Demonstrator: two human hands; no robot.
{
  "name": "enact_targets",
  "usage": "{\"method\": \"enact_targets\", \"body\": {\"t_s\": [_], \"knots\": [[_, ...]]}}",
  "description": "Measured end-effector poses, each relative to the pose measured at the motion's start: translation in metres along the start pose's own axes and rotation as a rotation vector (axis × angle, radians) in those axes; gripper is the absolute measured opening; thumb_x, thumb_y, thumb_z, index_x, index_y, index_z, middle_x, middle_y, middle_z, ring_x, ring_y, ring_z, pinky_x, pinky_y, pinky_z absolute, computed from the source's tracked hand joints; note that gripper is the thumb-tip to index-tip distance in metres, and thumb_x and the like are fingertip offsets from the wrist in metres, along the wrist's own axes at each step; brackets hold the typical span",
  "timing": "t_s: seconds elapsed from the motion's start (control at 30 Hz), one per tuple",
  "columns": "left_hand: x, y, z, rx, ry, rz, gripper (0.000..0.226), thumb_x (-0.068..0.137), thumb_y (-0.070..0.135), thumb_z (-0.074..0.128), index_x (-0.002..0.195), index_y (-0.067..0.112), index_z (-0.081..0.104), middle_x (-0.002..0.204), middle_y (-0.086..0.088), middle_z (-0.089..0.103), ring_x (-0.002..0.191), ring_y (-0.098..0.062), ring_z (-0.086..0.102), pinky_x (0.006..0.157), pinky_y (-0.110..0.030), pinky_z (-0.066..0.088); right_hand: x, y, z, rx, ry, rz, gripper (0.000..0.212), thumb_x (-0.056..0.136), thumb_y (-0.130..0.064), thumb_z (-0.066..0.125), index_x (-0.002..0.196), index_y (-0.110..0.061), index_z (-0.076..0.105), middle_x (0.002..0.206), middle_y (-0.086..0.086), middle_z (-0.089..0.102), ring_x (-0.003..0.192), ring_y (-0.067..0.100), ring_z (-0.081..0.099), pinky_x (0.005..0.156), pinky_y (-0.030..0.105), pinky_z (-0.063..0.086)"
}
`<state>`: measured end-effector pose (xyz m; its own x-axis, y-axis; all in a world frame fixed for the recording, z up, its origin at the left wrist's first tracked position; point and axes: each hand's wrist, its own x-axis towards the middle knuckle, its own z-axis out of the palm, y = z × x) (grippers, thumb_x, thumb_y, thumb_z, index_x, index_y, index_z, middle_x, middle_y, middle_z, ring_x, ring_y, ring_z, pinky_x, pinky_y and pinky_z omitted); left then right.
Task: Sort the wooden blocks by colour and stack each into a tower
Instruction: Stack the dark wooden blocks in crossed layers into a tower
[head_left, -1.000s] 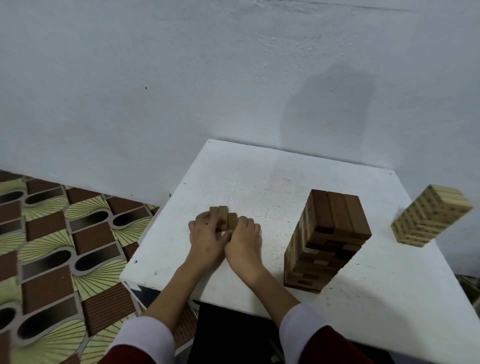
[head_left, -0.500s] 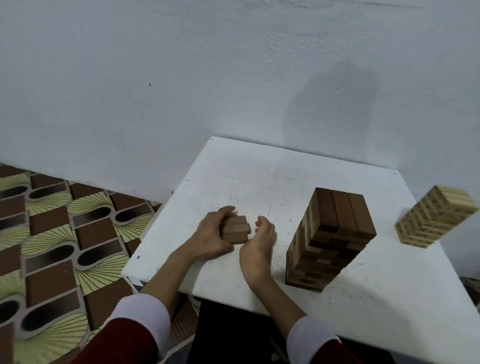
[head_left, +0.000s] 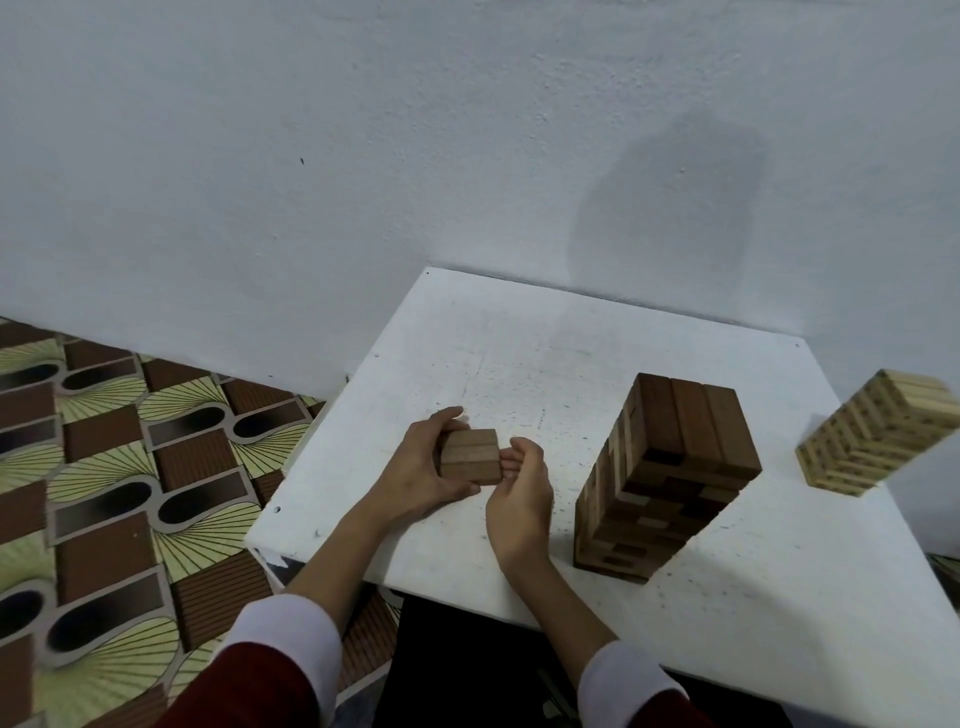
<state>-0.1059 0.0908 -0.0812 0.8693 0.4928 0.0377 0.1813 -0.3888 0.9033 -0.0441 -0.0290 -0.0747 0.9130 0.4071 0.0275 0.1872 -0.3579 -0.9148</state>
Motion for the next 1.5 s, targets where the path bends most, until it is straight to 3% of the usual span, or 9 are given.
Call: {"method": "enact_targets", "body": {"t_s": [0.3,0.47,0.63,0.77,0.9,1.1,1.2,1.3,1.5], "knots": [[0.001,-0.001,0.001,0.026,0.009,0.016,0.091,0.051,0.043,0.077,0.132,0.04,0.034,0.122,0.018,0.049,0.122,-0.011,0.044,0.103,-0.033,0.04,-0.006,-0.005,-0.011,0.105,-0.038,-0.006,0.036,0.088,0.003,0.046,0.123,-0.007,0.048,0.116,0.011,0.055,0.1,0.019,0.051,0.081,0.022,0.038],[0.004,0.0,-0.006,0.075,-0.055,0.008,0.102,0.057,0.029,0.083,0.142,0.025,0.027,0.128,0.01,0.044,0.123,-0.01,0.04,0.097,-0.016,0.035,-0.004,-0.006,-0.007,0.053,-0.028,0.015,0.04,0.088,0.007,0.042,0.125,-0.007,0.047,0.117,0.01,0.054,0.102,0.017,0.052,0.085,0.02,0.04],[0.003,0.003,-0.007,0.059,-0.017,-0.025,0.1,0.053,0.03,0.08,0.14,0.025,0.031,0.12,0.005,0.049,0.113,-0.009,0.05,0.097,-0.025,0.044,-0.003,-0.01,-0.004,-0.017,-0.03,0.025,0.05,0.084,0.013,0.036,0.128,-0.009,0.044,0.118,0.007,0.052,0.102,0.012,0.052,0.092,0.023,0.045],[0.004,0.016,-0.014,0.032,0.012,-0.061,0.094,0.059,0.022,0.085,0.137,0.027,0.032,0.116,0.005,0.05,0.103,-0.005,0.052,0.076,-0.005,0.043,-0.006,-0.027,-0.011,0.0,-0.095,0.033,0.047,0.088,0.01,0.036,0.128,-0.013,0.042,0.121,0.005,0.048,0.104,0.009,0.048,0.081,0.01,0.04],[0.006,0.041,-0.033,-0.098,0.091,-0.047,0.087,0.065,0.013,0.085,0.134,0.027,0.034,0.114,0.002,0.052,0.105,-0.014,0.056,0.071,-0.013,0.05,-0.011,-0.067,-0.019,0.091,-0.145,-0.081,0.041,0.091,0.006,0.037,0.128,-0.012,0.04,0.114,0.0,0.046,0.087,0.0,0.046,0.067,-0.002,0.036],[0.0,0.112,-0.067,-0.207,0.189,0.1,0.084,0.069,0.002,0.08,0.136,0.024,0.034,0.115,0.0,0.055,0.098,-0.012,0.06,0.076,-0.019,0.052,-0.016,-0.133,-0.033,0.15,0.012,-0.265,0.041,0.088,0.01,0.04,0.126,-0.006,0.044,0.125,0.003,0.046,0.099,0.008,0.049,0.076,-0.003,0.033],[-0.006,0.15,-0.074,-0.211,0.185,0.192,0.083,0.068,0.001,0.081,0.135,0.025,0.036,0.115,-0.001,0.056,0.097,-0.01,0.06,0.08,-0.023,0.052,-0.016,-0.16,-0.063,0.195,0.024,-0.331,0.044,0.086,0.011,0.046,0.126,-0.009,0.043,0.125,0.001,0.047,0.102,0.017,0.055,0.085,0.014,0.043],[-0.013,0.186,-0.072,-0.201,0.156,0.274,0.085,0.062,0.011,0.082,0.133,0.029,0.038,0.115,0.002,0.057,0.099,-0.01,0.06,0.083,-0.026,0.052,-0.012,-0.176,-0.106,0.159,-0.043,-0.382,0.052,0.083,0.008,0.056,0.128,-0.014,0.042,0.127,-0.001,0.047,0.098,0.011,0.053,0.083,0.018,0.044],[-0.016,0.233,-0.031,-0.076,-0.011,0.418,0.092,0.057,0.019,0.08,0.136,0.027,0.034,0.11,0.006,0.059,0.102,-0.005,0.058,0.092,-0.02,0.047,0.001,-0.165,-0.213,-0.031,-0.348,-0.485,0.085,0.075,-0.007,0.073,0.139,-0.031,0.022,0.136,-0.016,0.039,0.125,-0.004,0.037,0.095,0.012,0.031]]}}
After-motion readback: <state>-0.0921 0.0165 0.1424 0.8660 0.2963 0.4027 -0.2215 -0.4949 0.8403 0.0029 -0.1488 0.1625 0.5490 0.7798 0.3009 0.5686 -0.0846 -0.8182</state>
